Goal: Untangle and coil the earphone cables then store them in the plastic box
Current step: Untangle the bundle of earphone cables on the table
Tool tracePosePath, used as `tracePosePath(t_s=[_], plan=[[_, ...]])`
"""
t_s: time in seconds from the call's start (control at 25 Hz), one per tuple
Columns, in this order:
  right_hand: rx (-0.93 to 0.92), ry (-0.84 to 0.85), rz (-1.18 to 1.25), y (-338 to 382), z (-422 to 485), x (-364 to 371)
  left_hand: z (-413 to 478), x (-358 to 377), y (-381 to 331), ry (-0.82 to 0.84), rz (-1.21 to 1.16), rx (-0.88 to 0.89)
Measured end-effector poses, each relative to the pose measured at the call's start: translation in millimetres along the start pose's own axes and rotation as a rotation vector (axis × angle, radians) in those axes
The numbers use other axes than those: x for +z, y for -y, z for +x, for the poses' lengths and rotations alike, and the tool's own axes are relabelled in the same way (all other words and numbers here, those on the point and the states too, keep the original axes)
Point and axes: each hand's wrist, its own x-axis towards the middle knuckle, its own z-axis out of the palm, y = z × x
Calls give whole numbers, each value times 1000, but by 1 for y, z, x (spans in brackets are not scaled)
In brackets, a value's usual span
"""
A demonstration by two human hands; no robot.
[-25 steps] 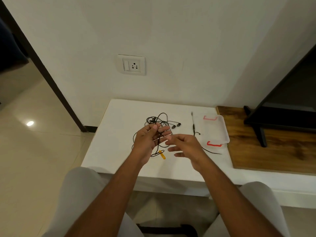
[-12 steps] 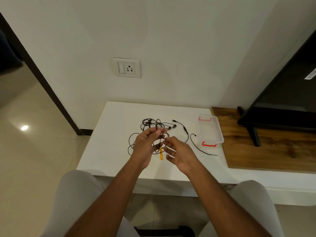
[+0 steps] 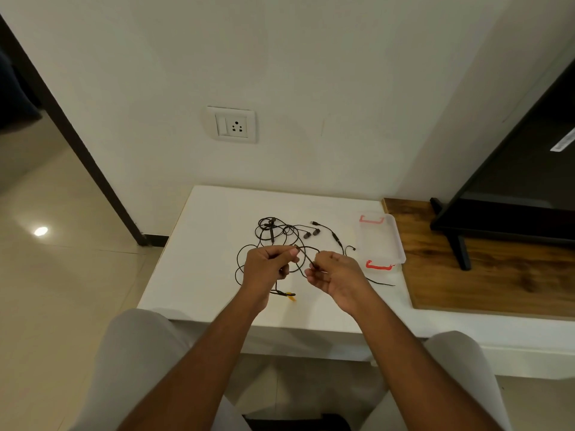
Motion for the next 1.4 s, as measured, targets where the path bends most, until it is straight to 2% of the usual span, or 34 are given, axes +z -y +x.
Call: tracePosePath(t_s=[0.08,0.2,0.28,0.36,0.56,0.72,0.92,1.12,1.24,1.4], plan=[[-56,36,-305,-3,-1,0,-1,1,-2,-32,-36,-15],[-106,101,-917,-12,2,-12,0,-3,-9,-108,-146,-38],[-117,73,-1282,-15,6,-32,4,-10,-15,-170,-224,-36],[-110,-15,-1438,-7,8,-56,8,-19,-19,-227,-280,-35],[-154,-253,-1509,27,19,-107,18,-45,-25,-378,-439,-57],[-206,-343,-1518,42,23,-128,28,-80,-28,-552,-516,-64],[-252,-376,-1660,58,23,-139,36,-114,-19,-722,-529,-106],[-349,-462,-1541,67,17,-140,39,-133,-15,-855,-523,-146],[-423,-453,-1494,69,15,-142,41,-136,-16,-873,-498,-145],[-486,-340,-1401,77,21,-133,40,-131,-20,-812,-472,-106]])
